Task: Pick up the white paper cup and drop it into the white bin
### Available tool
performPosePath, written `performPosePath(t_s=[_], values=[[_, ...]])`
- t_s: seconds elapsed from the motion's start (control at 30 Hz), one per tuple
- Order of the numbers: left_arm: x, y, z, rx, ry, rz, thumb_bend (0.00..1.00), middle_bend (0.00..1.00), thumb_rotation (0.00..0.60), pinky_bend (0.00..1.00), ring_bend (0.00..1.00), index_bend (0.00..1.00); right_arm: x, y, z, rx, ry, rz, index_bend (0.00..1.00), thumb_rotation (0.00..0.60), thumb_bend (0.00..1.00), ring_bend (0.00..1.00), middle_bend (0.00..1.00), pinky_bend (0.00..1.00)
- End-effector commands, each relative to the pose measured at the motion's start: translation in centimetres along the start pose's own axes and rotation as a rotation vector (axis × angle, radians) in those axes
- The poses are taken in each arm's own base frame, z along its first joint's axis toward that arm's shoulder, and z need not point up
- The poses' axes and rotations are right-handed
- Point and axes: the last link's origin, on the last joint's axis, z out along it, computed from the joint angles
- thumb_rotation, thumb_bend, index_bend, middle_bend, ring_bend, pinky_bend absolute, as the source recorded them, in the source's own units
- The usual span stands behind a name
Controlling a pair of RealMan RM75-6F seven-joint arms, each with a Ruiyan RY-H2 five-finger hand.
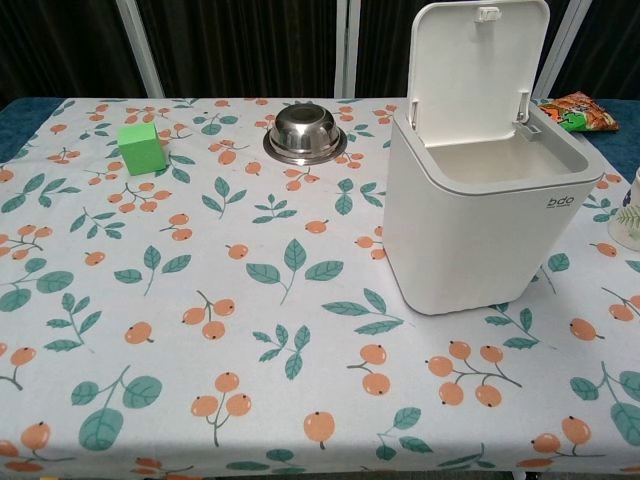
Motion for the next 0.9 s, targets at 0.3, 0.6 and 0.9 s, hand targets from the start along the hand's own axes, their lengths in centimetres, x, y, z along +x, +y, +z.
performPosePath(t_s=[0.3, 0.6, 0.9], values=[[-0.2, 0.0, 0.1, -0.004, -0.007, 0.006, 0.09, 0.15, 0.6, 0.1, 0.08, 0.1, -1.8, -4.2, 5.3, 0.064, -0.148, -0.01, 0.0, 0.6, 0.17, 0.0, 0.0, 0.0], [-0.3, -0.1, 0.0, 0.004, -0.017, 0.005, 0.09, 0.15, 0.6, 0.1, 0.08, 0.1, -2.6, -5.2, 5.9, 0.075, -0.174, -0.033, 0.0, 0.6, 0.28, 0.08, 0.11, 0.27], [-0.5, -0.1, -0.1, 0.003, -0.027, 0.007, 0.09, 0.15, 0.6, 0.1, 0.08, 0.11, -2.7, -4.8, 5.4, 0.086, -0.154, -0.008, 0.14, 0.6, 0.34, 0.22, 0.26, 0.5]])
